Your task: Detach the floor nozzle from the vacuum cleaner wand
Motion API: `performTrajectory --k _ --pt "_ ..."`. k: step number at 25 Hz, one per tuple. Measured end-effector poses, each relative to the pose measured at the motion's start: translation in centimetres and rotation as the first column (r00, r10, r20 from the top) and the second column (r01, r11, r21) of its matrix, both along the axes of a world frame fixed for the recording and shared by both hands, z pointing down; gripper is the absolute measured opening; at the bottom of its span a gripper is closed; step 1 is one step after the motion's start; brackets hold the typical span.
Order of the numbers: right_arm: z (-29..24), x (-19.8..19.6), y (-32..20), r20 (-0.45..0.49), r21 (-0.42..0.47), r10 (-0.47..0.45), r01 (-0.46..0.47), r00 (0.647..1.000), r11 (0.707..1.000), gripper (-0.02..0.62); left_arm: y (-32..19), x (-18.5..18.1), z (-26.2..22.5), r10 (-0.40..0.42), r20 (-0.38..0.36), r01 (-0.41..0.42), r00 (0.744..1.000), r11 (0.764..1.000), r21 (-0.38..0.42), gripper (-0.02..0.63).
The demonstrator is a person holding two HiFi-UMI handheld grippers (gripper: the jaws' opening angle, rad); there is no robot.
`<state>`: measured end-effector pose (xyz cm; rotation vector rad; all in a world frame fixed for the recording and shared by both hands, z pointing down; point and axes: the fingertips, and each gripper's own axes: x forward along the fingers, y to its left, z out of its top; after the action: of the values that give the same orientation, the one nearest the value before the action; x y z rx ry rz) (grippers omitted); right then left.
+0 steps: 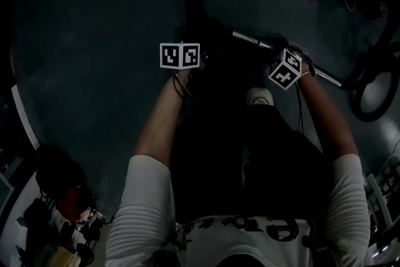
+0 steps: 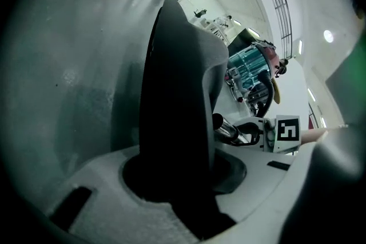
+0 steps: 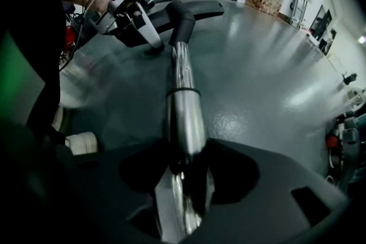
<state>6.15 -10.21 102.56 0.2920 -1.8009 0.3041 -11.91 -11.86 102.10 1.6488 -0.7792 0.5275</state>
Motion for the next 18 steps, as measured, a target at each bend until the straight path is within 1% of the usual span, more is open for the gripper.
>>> performTrajectory --k 1,2,4,6,8,9,10,12,13,14,15,16,18 --pt "0.0 0.2 -0.2 0.001 0.002 0.024 -0.024 1.000 1.000 0.195 -0.2 -0.1 -0.2 -0.006 0.025 0.006 1.000 1.000 0.015 0.107" --pt "-0.2 0.3 -0.3 0.015 -0.011 0.060 -0.059 0.998 0.998 0.213 -0.4 -0.3 -0.4 -0.010 0.053 0.008 0.999 0.999 0.035 0.154" --pt "-0.9 0.4 -0.4 0.063 -0.059 0.133 -0.129 0.989 0.990 0.213 -0.7 -0.7 -0.8 -0.012 0.091 0.006 0.996 0.998 0.063 0.287" --pt "-2.0 0.5 -0.6 0.101 -0.070 0.162 -0.155 0.982 0.985 0.213 -0.6 -1.4 -1.1 -0.008 0.112 0.000 0.994 0.998 0.070 0.345" --pt "-3.5 0.5 -1.1 0.144 -0.043 0.175 -0.171 0.974 0.984 0.213 -0.5 -2.3 -1.6 0.003 0.143 -0.016 0.990 0.996 0.090 0.359" --pt "-4.4 0.4 -1.5 0.174 -0.029 0.196 -0.193 0.965 0.981 0.212 -0.4 -2.8 -2.0 0.000 0.158 -0.017 0.988 0.994 0.104 0.362" --pt "-5.4 0.2 -2.0 0.209 -0.024 0.228 -0.228 0.951 0.973 0.212 -0.3 -3.2 -2.5 -0.020 0.165 0.001 0.986 0.993 0.119 0.364" --pt "-7.7 -0.1 -2.5 0.271 -0.049 0.306 -0.304 0.913 0.951 0.212 -0.1 -4.2 -4.3 -0.111 0.159 0.089 0.981 0.986 0.139 0.362" --pt "-9.1 -0.2 -2.6 0.294 -0.073 0.343 -0.337 0.892 0.939 0.210 -0.1 -4.8 -5.7 -0.166 0.156 0.144 0.974 0.979 0.144 0.358" --pt "-10.7 -0.3 -2.9 0.314 -0.090 0.379 -0.370 0.871 0.925 0.159 -0.3 -5.4 -7.5 -0.217 0.158 0.193 0.963 0.969 0.154 0.322" --pt "-12.6 -0.3 -3.4 0.336 -0.095 0.412 -0.404 0.847 0.910 0.062 -0.6 -5.8 -9.5 -0.259 0.164 0.232 0.952 0.958 0.167 0.228" --pt "-14.8 -0.3 -3.9 0.360 -0.093 0.438 -0.436 0.824 0.895 0.003 -0.8 -6.1 -11.8 -0.289 0.171 0.259 0.942 0.949 0.181 0.168" --pt "-20.0 -0.5 -4.5 0.405 -0.086 0.475 -0.485 0.781 0.870 0.003 -0.7 -5.9 -17.0 -0.318 0.166 0.286 0.933 0.939 0.192 0.074"
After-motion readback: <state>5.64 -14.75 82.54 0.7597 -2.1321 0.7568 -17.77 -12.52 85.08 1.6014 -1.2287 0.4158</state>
